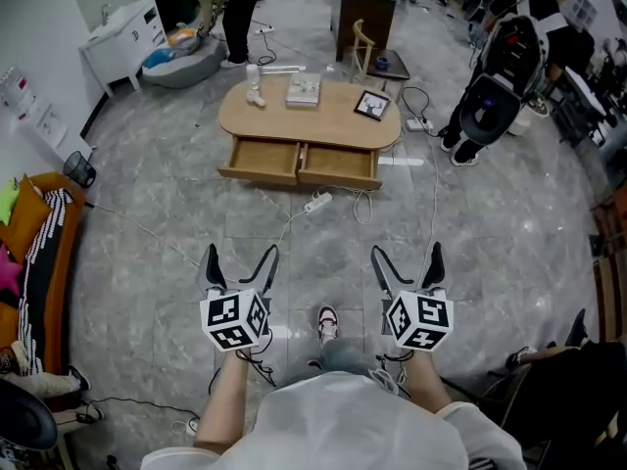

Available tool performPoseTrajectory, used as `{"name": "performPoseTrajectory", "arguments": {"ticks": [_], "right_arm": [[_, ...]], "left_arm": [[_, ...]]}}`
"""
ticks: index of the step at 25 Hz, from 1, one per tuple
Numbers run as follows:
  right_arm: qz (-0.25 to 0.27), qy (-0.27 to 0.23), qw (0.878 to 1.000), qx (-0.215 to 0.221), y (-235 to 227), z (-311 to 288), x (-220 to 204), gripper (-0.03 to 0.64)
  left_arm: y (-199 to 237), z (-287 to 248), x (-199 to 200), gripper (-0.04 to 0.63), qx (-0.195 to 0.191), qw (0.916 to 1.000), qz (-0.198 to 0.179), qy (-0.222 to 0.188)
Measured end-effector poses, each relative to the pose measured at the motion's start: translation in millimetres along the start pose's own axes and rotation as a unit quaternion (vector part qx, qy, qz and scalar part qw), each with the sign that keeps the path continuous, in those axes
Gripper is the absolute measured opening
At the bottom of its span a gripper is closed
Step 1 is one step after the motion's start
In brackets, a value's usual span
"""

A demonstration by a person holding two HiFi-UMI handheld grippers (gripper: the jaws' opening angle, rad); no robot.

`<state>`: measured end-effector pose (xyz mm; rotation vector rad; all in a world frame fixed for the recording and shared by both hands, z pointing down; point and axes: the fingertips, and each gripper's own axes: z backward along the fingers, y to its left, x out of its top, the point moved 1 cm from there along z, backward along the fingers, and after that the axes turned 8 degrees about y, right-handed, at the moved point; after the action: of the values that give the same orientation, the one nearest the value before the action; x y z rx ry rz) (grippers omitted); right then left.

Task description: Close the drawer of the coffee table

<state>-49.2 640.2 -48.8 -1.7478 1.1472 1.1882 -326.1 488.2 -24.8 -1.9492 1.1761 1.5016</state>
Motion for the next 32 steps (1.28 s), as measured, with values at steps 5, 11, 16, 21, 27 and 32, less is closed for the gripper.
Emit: {"name": "performPoseTrajectory", "arguments": {"ticks": [5, 11, 16, 21, 27, 32], "right_arm": [[-0.006, 0.005, 1.000, 0.000, -17.7, -45.4, 16.3, 0.566], [-0.012, 0.009, 1.000, 0.001, -41.4, -110.6, 40.3, 0.566], [-0.022, 0.011, 1.000, 0.000, -65.2, -162.2, 57.6, 0.566], [-0.024, 0.014, 1.000, 0.000, -82.5, -202.8, 66.7, 0.566], [-0.046, 0.019, 0.999, -0.001, -93.5, -250.1, 78.5, 0.566], [-0.045, 0.022, 0.999, -0.010, -93.2, -300.9, 94.6, 0.566]], "left_arm": [[-0.4, -45.5, 19.2, 0.540, 0.006, 1.0000, 0.003, 0.003], [3.0, -105.8, 47.0, 0.540, 0.020, 0.9997, 0.012, -0.001], [7.9, -156.0, 67.6, 0.540, 0.034, 0.9993, 0.013, 0.002], [9.5, -198.3, 83.2, 0.540, 0.041, 0.9991, 0.013, 0.000], [14.3, -246.4, 96.8, 0.540, 0.037, 0.9992, 0.013, 0.004], [29.8, -298.0, 115.2, 0.540, 0.032, 0.9994, 0.008, 0.007]]}}
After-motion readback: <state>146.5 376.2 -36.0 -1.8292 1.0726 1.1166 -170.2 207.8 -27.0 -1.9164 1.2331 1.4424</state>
